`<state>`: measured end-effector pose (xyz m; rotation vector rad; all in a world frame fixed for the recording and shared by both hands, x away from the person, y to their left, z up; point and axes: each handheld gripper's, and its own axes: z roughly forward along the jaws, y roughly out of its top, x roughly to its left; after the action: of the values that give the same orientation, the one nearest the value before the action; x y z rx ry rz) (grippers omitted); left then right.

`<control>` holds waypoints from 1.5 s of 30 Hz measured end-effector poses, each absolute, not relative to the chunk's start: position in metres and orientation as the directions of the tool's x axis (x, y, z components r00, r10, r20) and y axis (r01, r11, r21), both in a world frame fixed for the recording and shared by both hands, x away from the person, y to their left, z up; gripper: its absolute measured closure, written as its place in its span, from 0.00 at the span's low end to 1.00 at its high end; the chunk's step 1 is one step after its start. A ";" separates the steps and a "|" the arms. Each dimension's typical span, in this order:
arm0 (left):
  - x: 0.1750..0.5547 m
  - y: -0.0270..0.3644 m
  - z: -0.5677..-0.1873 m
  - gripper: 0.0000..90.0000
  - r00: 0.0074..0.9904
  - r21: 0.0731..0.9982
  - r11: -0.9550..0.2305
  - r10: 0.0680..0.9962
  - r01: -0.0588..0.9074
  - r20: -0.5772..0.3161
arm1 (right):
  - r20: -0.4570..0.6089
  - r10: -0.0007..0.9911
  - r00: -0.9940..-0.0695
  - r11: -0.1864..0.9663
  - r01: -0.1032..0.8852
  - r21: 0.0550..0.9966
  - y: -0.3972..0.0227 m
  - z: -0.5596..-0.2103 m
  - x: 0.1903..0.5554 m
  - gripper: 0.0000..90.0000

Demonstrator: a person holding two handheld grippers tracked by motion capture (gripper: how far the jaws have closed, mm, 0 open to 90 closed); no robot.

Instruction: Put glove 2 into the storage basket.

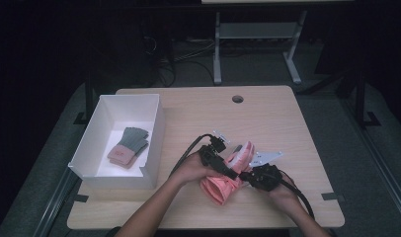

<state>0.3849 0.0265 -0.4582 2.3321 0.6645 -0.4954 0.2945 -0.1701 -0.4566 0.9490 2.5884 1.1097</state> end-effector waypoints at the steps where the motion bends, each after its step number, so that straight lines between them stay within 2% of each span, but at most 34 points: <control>1: 0.385 0.027 -0.458 0.24 0.800 0.487 -0.657 0.328 0.576 -0.503 | 0.090 0.615 -0.783 0.521 0.489 0.700 -0.170 -0.457 0.294 1.00; 6: 0.388 0.029 -0.459 0.33 0.785 0.470 -0.661 0.315 0.585 -0.534 | 0.081 0.620 -0.780 0.520 0.486 0.702 -0.169 -0.457 0.294 1.00; 12: 0.391 0.035 -0.458 0.57 0.764 0.465 -0.647 0.306 0.604 -0.568 | 0.083 0.623 -0.778 0.516 0.488 0.704 -0.169 -0.457 0.294 1.00; 15: 0.390 0.036 -0.456 0.62 0.767 0.467 -0.646 0.311 0.603 -0.561 | 0.101 0.621 -0.778 0.504 0.494 0.708 -0.172 -0.456 0.294 1.00; 19: 0.388 0.038 -0.451 0.66 0.766 0.475 -0.635 0.317 0.609 -0.559 | 0.109 0.611 -0.784 0.487 0.480 0.730 -0.177 -0.448 0.290 1.00; 22: 0.387 0.039 -0.446 0.66 0.759 0.474 -0.625 0.328 0.620 -0.562 | 0.140 0.609 -0.781 0.432 0.474 0.767 -0.185 -0.439 0.286 1.00; 27: 0.386 0.043 -0.438 0.67 0.753 0.487 -0.603 0.329 0.632 -0.570 | 0.143 0.619 -0.773 0.399 0.466 0.789 -0.201 -0.431 0.278 0.94; 33: 0.385 0.051 -0.424 0.67 0.761 0.509 -0.583 0.348 0.633 -0.547 | 0.141 0.660 -0.737 0.384 0.494 0.780 -0.217 -0.430 0.272 0.74; 37: 0.383 0.060 -0.407 0.67 0.771 0.524 -0.576 0.360 0.627 -0.526 | 0.137 0.682 -0.718 0.387 0.513 0.766 -0.227 -0.434 0.268 0.52; 45: 0.381 0.074 -0.376 0.66 0.765 0.545 -0.539 0.409 0.642 -0.498 | 0.141 0.715 -0.684 0.371 0.543 0.754 -0.232 -0.438 0.272 0.28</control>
<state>0.3815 0.0738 -0.3759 2.2130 0.7807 -0.4040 0.2719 -0.2317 -0.4378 1.1290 2.4201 1.2076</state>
